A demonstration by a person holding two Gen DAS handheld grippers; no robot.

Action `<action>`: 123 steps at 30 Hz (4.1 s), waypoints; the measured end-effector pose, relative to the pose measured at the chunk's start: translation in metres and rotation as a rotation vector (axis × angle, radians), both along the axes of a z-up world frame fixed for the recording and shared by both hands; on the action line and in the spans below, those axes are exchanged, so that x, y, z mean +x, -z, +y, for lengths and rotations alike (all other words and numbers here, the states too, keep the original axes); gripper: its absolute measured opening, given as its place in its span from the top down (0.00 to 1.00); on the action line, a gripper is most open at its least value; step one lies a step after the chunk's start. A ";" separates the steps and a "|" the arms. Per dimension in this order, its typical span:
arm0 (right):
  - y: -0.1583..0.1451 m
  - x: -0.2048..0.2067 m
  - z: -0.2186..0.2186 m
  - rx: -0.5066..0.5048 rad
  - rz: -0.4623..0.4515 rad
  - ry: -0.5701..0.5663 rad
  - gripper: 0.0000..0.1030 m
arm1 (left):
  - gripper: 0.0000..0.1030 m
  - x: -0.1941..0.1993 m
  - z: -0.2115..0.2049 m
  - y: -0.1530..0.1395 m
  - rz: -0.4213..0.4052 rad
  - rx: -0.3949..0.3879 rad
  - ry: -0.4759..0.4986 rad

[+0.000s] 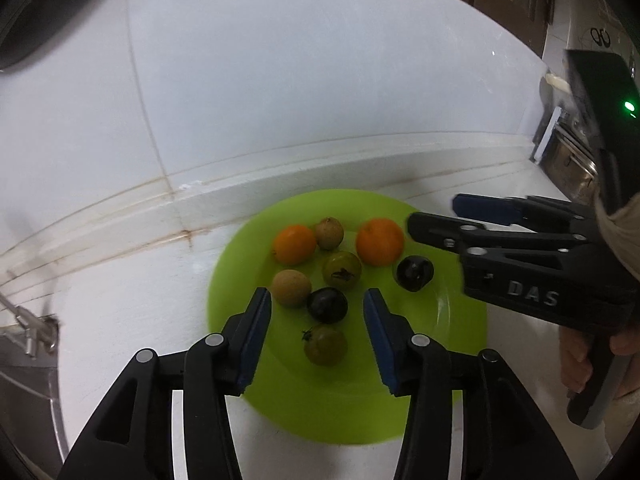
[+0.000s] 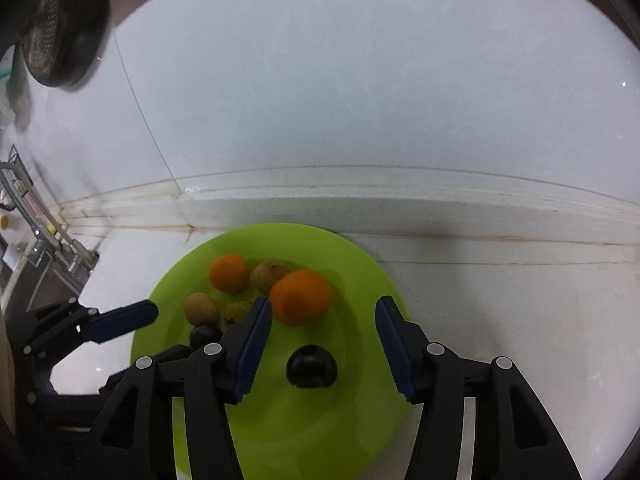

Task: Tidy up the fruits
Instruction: 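Carry both fruits onto the green plate and open both tools, then lift both open tools away from the plate toward the last oranges, then grasp a mandarin with the left tool while the right tool grasps a stemmed orange, then carry both oranges onto the green plate and open both tools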

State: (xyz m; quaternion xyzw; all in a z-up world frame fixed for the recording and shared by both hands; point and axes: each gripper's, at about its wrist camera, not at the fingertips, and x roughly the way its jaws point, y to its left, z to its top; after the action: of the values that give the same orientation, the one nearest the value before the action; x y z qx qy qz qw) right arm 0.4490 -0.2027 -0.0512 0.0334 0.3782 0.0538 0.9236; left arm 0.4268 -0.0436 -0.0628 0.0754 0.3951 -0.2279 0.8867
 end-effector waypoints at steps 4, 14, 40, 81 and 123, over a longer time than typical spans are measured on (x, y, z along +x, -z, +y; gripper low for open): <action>-0.015 -0.018 0.006 -0.012 -0.035 0.008 0.47 | 0.47 -0.015 0.008 -0.016 -0.030 -0.008 -0.016; -0.048 -0.086 0.024 -0.025 -0.114 0.036 0.39 | 0.32 -0.073 0.033 -0.058 -0.166 -0.012 -0.054; -0.050 -0.213 0.055 -0.048 -0.108 0.160 0.23 | 0.16 -0.174 0.088 -0.052 -0.117 0.026 -0.154; 0.047 -0.189 0.035 0.002 0.139 0.212 0.48 | 0.53 -0.121 0.058 0.044 0.144 0.058 -0.060; -0.005 -0.203 0.027 0.027 -0.019 0.106 0.59 | 0.64 -0.151 0.041 -0.016 -0.004 0.014 -0.009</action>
State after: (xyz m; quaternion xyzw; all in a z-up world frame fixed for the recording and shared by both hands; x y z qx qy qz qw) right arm 0.2464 -0.1753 -0.0466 0.0653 0.3664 0.0101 0.9281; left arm 0.2754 -0.0025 -0.0469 0.0801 0.3954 -0.2208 0.8879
